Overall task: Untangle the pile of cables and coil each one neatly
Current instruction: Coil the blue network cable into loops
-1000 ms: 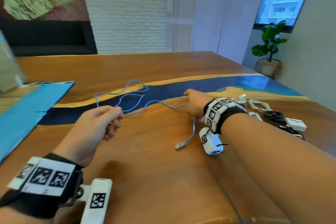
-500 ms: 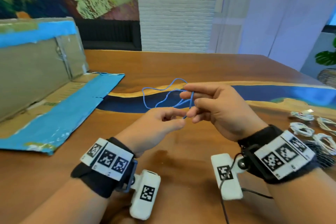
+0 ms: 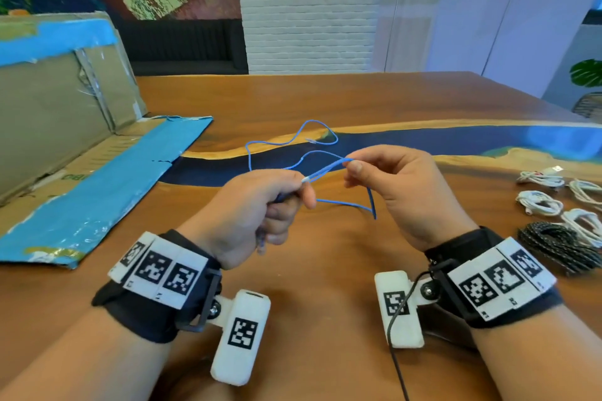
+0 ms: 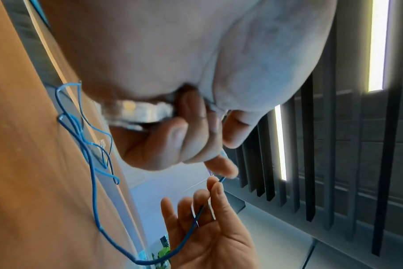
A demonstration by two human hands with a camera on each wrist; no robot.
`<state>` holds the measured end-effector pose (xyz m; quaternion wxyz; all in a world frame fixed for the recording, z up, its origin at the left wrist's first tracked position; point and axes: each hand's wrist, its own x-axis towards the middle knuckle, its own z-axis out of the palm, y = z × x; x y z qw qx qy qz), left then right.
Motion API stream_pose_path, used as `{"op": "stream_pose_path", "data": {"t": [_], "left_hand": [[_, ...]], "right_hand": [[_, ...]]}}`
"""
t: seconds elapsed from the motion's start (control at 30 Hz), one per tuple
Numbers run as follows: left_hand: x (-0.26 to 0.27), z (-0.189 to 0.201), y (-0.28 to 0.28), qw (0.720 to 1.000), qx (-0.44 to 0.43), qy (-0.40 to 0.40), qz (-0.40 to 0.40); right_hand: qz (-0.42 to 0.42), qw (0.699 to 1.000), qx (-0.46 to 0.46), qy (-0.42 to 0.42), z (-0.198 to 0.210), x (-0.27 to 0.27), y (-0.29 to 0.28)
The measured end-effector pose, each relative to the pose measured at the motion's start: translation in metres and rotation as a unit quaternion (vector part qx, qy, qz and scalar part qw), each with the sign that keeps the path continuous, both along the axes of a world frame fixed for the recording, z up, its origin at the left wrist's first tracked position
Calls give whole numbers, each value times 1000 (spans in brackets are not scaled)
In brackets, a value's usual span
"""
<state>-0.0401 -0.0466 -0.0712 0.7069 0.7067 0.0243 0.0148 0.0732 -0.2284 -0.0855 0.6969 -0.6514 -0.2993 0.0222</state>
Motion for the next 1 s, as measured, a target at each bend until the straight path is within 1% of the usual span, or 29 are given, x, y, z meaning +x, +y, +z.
{"op": "stream_pose_path", "data": {"t": [0.03,0.07,0.1,0.17,0.2,0.27,0.33,0.37,0.4,0.47,0.53,0.6,0.67,0.73,0.77,0.83,0.9,0.93,1.0], "left_hand": [[-3,2,-2,1000,-14,3,-16],[-4,5,-3,998,-49,-4,-28],[-6,9,-3,993,-108,-22,-34],[-8,17,-2,966,-247,-74,-20],[-8,20,-1,948,-302,-98,-7],[-7,23,1,913,-381,-142,18],[-4,24,3,886,-425,-180,50],[-2,23,4,880,-425,-198,72],[-1,22,4,883,-408,-213,94],[1,19,1,902,-346,-229,119],[3,14,-5,926,-271,-227,132],[4,6,-12,951,-175,-210,143],[5,0,-15,971,-52,-179,147],[3,-2,-11,980,57,-137,135],[2,-1,-8,982,92,-116,121],[0,0,-6,985,132,-79,76],[-3,1,-8,986,156,-49,22],[-4,1,-10,988,152,-39,-1],[-6,2,-10,994,99,-24,-39]], "right_hand": [[9,1000,21,11,-1,-1,0],[13,999,34,24,-1,-2,1],[15,999,34,37,-2,-3,2],[31,998,9,49,-4,-5,5],[46,998,-12,44,-4,-8,7],[87,993,-74,21,-6,-13,11],[147,978,-146,6,-8,-21,14],[183,968,-171,11,-8,-26,15],[219,958,-186,21,-9,-30,17],[263,946,-188,30,-9,-36,18],[277,942,-192,6,-8,-38,18],[289,936,-201,-23,-4,-40,17],[277,942,-188,-31,0,-40,14],[231,959,-161,-41,3,-35,10],[205,967,-145,-44,4,-31,7],[168,980,-98,-37,5,-23,2],[152,985,-79,-32,6,-19,0],[147,986,-73,-28,6,-18,-1],[128,991,-34,14,6,-16,0]]}}
